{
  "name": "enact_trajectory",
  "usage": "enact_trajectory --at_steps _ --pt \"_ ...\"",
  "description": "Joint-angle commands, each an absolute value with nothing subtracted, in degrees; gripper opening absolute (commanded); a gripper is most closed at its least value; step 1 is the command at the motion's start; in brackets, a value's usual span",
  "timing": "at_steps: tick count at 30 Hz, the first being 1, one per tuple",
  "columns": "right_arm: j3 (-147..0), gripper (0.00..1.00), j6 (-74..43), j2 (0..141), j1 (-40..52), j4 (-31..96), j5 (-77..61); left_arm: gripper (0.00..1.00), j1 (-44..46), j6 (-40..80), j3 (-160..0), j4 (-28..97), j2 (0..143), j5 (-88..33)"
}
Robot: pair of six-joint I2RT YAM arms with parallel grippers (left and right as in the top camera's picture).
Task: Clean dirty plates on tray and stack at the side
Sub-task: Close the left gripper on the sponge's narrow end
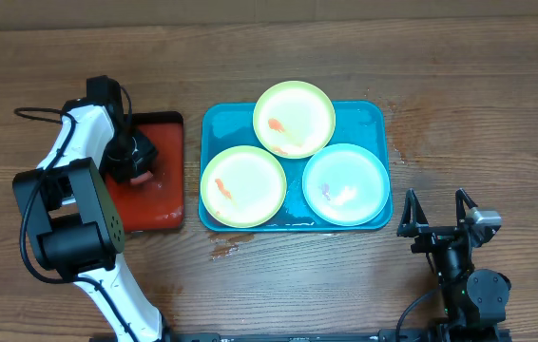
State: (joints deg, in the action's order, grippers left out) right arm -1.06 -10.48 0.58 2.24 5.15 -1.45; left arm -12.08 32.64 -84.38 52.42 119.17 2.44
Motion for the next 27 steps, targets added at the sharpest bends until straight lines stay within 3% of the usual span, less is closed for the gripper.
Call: enact_trajectory --at_steps 1,2,5,7,11,12,14,15,16,18,19,22,26,27 --pt "-0.45 1.0 -10.28 0.16 2.17 4.8 -1.1 1.0 -12.08 32.73 -85.34 52.31 119.92 4.45" --pt "-0.45 1.0 -10.28 0.16 2.17 4.8 -1.1 1.0 -12.08 32.73 -85.34 52.64 119.92 4.19" --pt "-0.45 1.0 -10.28 0.16 2.17 4.8 -1.1 0.8 -12.08 32.73 -85.34 54.54 119.92 4.21" --pt "-0.45 1.0 -10.28 0.16 2.17 4.8 -1.13 0.61 -12.08 32.73 -85.34 56.1 119.92 4.21" --pt "-0.45 1.0 -10.28 0.16 2.17 4.8 -1.1 0.11 -12.08 32.73 -85.34 57.19 119.92 4.43" --pt "-0.45 1.0 -10.28 0.16 2.17 4.8 -1.1 0.04 -12.08 32.73 -85.34 57.17 119.92 4.45" --pt "-0.45 1.0 -10.28 0.16 2.17 4.8 -1.13 0.04 -12.1 32.73 -85.34 56.93 119.92 4.49" --pt "-0.45 1.0 -10.28 0.16 2.17 4.8 -1.1 0.09 -12.1 32.73 -85.34 56.64 119.92 4.58" --pt "-0.45 1.0 -10.28 0.16 2.17 4.8 -1.1 0.32 -12.08 32.73 -85.34 56.01 119.92 4.69" --pt "-0.45 1.0 -10.28 0.16 2.17 4.8 -1.1 0.87 -12.1 32.71 -85.34 54.65 119.92 4.73" --pt "-0.45 1.0 -10.28 0.16 2.17 4.8 -1.1 1.0 -12.08 32.69 -85.34 53.65 119.92 4.99" --pt "-0.45 1.0 -10.28 0.16 2.17 4.78 -1.1 1.0 -12.08 29.93 -85.34 49.58 119.92 5.45" --pt "-0.45 1.0 -10.28 0.16 2.17 4.8 -1.1 0.78 -12.08 26.76 -85.34 47.64 119.92 5.54" --pt "-0.45 1.0 -10.28 0.16 2.17 4.8 -1.1 0.68 -12.08 26.76 -85.34 47.62 119.92 5.52"
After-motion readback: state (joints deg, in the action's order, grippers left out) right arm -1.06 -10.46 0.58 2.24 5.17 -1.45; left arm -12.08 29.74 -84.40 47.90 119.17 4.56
